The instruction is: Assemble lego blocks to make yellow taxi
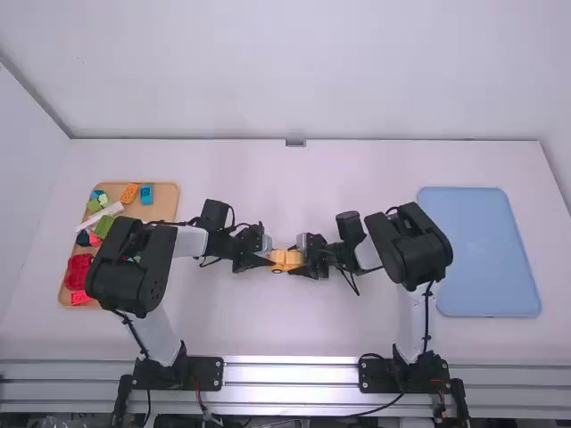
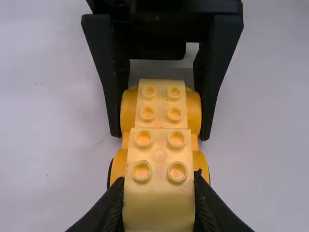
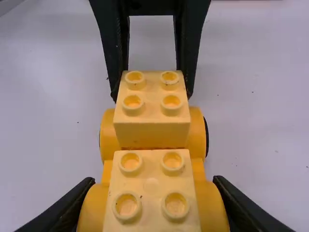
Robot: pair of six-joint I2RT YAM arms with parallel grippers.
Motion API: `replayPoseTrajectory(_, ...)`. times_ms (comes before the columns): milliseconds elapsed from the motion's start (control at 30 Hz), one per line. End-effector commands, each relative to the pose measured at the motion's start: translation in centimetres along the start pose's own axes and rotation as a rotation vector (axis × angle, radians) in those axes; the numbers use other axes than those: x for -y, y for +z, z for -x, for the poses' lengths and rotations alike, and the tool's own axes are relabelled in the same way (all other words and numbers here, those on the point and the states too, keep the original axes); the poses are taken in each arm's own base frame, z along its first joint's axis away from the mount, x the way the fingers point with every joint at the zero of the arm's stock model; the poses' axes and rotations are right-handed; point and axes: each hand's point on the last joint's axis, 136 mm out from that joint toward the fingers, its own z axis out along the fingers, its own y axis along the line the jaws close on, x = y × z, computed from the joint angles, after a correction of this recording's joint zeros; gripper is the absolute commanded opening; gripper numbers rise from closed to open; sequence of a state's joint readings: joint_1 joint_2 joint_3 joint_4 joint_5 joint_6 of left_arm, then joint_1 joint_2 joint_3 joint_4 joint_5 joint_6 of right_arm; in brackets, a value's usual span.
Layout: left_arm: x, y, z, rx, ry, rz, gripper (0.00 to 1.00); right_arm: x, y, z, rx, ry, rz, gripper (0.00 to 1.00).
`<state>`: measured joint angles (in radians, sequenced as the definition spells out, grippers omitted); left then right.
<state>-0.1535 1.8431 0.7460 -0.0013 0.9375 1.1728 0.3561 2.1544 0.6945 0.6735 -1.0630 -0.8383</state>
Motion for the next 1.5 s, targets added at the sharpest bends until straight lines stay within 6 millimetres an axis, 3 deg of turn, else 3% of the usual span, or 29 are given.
replayPoseTrajectory(0,0.8,0.5,-0.1,0.008,-0.016,-0.026,0.02,0.1,0.1,0.0,0.01,-0.004,0.008,0.47)
replayPoseTrajectory(833,1.0,1.3,-0.1,-0.02,-0.016,-0.027,0.05,0.0,0.1,0.1,0.015,-0.001,0.014,0.47)
replayPoseTrajectory(867,0.9,1.2,-0.2,-0.02,-0.018,-0.025,0.07,0.0,0.1,0.1,0.015,0.0,0.014,0.47)
replayPoseTrajectory(967,1.0,1.3,-0.1,-0.02,-0.014,-0.027,0.27,0.0,0.1,0.1,0.015,0.0,0.014,0.47)
replayPoseTrajectory(1000,0.9,1.2,-0.2,-0.019,-0.016,-0.023,0.4,0.0,0.1,0.1,0.014,0.001,0.014,0.47)
replayPoseTrajectory(1100,0.7,1.3,0.0,-0.015,-0.022,-0.018,0.54,0.0,0.1,0.1,0.014,0.001,0.014,0.47)
replayPoseTrajectory(1333,-0.3,0.7,1.1,0.013,-0.021,0.003,0.68,0.0,0.1,0.1,0.014,0.001,0.014,0.47)
replayPoseTrajectory(1467,-0.5,-0.4,3.8,0.069,-0.019,-0.021,0.7,0.0,0.1,0.0,0.01,0.003,0.012,0.47)
